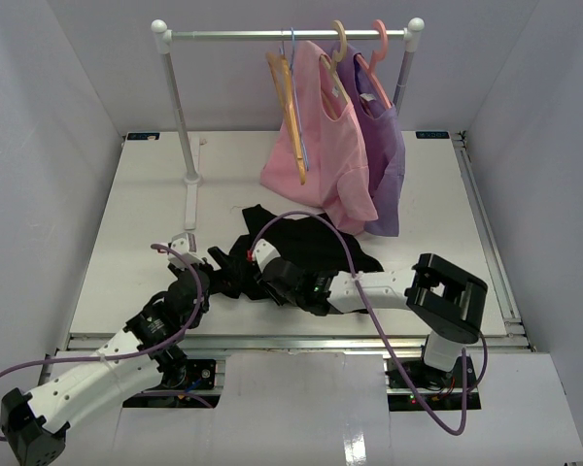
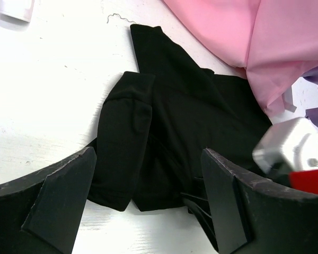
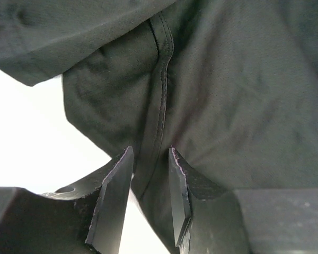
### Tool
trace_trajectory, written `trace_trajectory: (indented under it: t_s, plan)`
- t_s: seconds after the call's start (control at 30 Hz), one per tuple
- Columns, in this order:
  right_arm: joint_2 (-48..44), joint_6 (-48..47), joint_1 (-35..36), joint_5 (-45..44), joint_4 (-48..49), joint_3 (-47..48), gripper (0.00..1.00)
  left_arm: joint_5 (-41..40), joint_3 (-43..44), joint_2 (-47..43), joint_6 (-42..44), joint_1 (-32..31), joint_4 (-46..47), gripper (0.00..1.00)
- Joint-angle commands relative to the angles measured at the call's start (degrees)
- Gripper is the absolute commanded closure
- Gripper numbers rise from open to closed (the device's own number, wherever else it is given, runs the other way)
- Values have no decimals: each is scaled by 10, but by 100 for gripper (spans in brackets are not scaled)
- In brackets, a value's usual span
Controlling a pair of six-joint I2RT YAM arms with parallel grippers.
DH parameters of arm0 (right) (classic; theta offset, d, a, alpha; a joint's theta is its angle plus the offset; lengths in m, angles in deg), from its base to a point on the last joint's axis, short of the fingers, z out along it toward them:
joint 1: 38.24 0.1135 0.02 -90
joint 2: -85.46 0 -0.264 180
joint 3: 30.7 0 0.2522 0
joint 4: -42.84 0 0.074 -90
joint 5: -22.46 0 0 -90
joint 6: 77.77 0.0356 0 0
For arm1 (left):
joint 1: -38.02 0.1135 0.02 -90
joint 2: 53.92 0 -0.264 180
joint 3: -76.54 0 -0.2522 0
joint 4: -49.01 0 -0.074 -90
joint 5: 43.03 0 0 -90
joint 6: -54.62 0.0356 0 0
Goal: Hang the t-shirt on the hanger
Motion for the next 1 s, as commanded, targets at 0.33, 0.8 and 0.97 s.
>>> trace_trajectory:
  t_s: [0.33,0.8,0.97]
  plan:
    - [-57,19,0,-81,-35,40,91,-7,-9,2,8,1,0,10]
    - [-79,19,-6,-83,-44,34,92,35,-6,57,42,1,42,16]
    - [-130,39,-28,-63,-109,66,92,111,-16,59,121,1,121,18]
